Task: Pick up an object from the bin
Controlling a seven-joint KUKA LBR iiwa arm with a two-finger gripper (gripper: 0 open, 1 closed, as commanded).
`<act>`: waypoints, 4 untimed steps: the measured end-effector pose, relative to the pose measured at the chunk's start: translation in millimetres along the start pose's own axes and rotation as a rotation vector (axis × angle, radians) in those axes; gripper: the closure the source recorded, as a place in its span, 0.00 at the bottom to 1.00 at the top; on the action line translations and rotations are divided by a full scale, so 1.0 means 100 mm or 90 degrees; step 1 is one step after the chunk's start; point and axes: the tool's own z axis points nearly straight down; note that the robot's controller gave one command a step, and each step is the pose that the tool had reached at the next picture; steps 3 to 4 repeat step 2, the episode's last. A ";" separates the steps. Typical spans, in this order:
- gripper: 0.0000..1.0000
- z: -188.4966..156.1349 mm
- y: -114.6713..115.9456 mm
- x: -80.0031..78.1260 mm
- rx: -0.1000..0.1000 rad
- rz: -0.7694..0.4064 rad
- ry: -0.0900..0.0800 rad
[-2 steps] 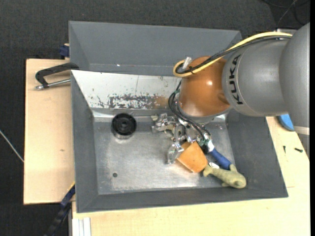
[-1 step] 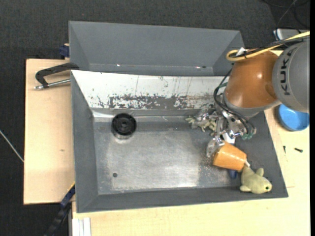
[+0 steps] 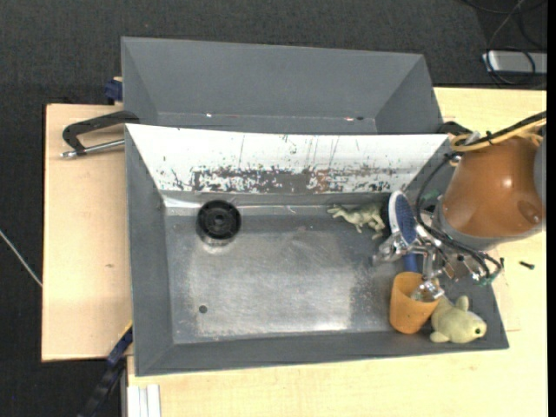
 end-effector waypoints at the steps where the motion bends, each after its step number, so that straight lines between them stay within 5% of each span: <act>1: 1.00 -0.01 0.04 -0.02 -0.004 -0.002 0.002; 2: 1.00 -1.80 0.22 -0.12 0.002 -0.203 -0.005; 4: 1.00 -1.80 0.22 -0.12 0.002 -0.203 -0.005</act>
Offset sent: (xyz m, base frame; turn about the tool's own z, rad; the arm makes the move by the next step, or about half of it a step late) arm 0.0000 0.0000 0.0000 0.0000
